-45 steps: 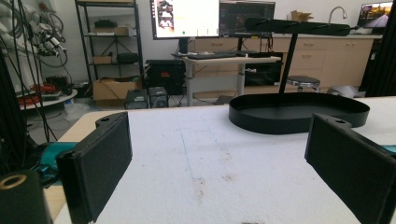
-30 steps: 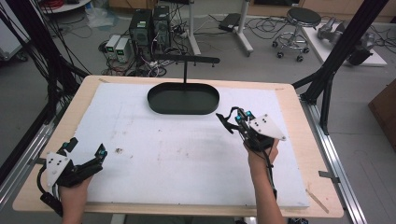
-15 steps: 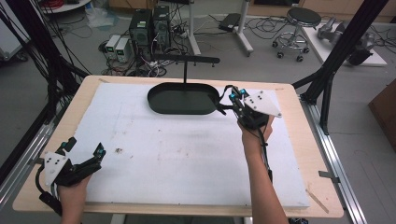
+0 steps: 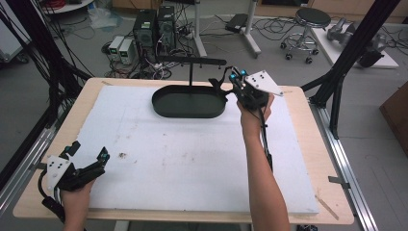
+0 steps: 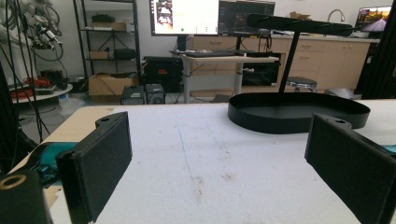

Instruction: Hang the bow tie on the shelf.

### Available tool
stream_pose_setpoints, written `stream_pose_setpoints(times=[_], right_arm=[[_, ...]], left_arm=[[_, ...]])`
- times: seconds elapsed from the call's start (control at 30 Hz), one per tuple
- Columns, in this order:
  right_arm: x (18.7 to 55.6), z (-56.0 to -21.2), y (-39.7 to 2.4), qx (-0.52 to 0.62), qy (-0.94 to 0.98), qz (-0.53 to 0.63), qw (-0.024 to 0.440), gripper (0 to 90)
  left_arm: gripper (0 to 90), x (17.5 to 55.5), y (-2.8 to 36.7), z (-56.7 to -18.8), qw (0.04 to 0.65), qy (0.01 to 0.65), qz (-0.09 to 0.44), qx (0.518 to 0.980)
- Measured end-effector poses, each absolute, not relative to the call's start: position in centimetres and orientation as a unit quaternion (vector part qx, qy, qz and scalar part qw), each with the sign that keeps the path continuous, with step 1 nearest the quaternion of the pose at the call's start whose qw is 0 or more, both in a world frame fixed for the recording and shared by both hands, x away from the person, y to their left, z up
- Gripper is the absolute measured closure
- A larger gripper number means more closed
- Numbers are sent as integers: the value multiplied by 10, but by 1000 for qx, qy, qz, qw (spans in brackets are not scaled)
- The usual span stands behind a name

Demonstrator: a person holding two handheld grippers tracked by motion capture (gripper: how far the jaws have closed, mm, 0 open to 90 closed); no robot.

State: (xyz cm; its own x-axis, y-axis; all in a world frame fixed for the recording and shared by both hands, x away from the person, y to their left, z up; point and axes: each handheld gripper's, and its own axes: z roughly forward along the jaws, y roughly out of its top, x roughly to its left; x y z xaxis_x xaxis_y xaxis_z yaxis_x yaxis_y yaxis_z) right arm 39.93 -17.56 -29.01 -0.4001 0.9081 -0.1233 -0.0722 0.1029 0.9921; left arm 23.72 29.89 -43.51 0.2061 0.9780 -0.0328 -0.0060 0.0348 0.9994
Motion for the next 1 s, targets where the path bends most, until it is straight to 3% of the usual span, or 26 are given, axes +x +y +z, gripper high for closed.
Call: stream_pose_setpoints(times=[0.5, 1.0], right_arm=[[463, -289, -158, 353, 607, 579, 414, 865], [507, -313, -155, 379, 616, 550, 417, 863]], left_arm=[[78, 240, 302, -436, 565, 451, 436, 536], [78, 241, 298, -439, 560, 447, 438, 544]])
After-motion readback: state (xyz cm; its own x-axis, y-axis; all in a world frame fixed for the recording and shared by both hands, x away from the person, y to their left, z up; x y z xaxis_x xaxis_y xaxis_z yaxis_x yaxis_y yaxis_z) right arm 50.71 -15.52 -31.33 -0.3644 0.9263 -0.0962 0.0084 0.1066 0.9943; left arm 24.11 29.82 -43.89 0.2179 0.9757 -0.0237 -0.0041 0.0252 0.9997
